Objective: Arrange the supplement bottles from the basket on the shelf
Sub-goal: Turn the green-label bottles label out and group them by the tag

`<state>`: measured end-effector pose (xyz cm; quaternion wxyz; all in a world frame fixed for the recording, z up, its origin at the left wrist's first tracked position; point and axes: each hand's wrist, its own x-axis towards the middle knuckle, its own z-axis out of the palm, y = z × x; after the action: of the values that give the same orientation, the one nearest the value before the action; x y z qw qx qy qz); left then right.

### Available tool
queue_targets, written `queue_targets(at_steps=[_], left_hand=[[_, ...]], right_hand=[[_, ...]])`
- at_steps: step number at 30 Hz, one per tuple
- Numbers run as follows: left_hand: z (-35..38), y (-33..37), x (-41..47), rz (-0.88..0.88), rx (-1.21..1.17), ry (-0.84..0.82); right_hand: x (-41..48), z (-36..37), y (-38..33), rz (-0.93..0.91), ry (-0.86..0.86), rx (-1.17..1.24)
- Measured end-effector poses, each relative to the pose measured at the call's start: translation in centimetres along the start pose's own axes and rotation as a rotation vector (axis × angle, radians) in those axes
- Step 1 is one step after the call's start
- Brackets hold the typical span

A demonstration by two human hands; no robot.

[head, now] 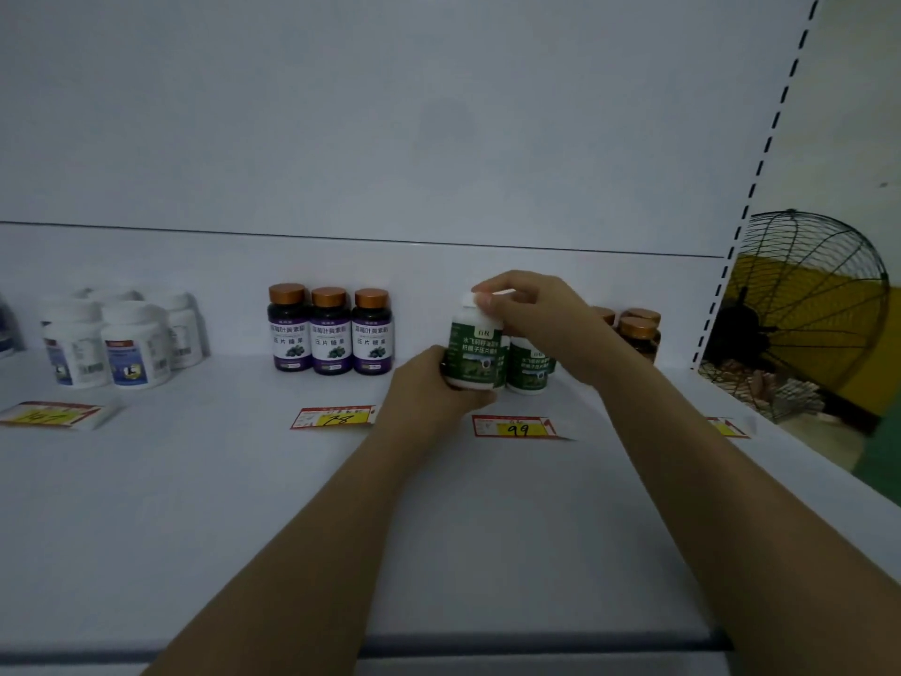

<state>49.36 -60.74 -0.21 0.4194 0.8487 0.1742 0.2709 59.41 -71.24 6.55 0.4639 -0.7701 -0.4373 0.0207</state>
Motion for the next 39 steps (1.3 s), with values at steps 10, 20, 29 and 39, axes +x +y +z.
queue_targets(at_steps=[10,20,29,39], left_hand=[[0.0,-0.3,0.2,-0.043,-0.06,-0.101],[-0.2,0.0,0.1,-0.042,-0.133,-0.125],[-0.7,0.6,0.1,-0.014,-0.226,-0.124],[-0.5,0.4,-0.1,-0.046,-0.163,-0.045]], right_hand=[[-0.2,1.1,1.5,-0.039,0.1,0.171],[0.1,1.4,1.8,-0.065,0.125,0.189],[0.0,0.7,1.5,-0.018,-0.101,0.59],[0.0,1.1,1.6,-0.004,0.039,0.397]])
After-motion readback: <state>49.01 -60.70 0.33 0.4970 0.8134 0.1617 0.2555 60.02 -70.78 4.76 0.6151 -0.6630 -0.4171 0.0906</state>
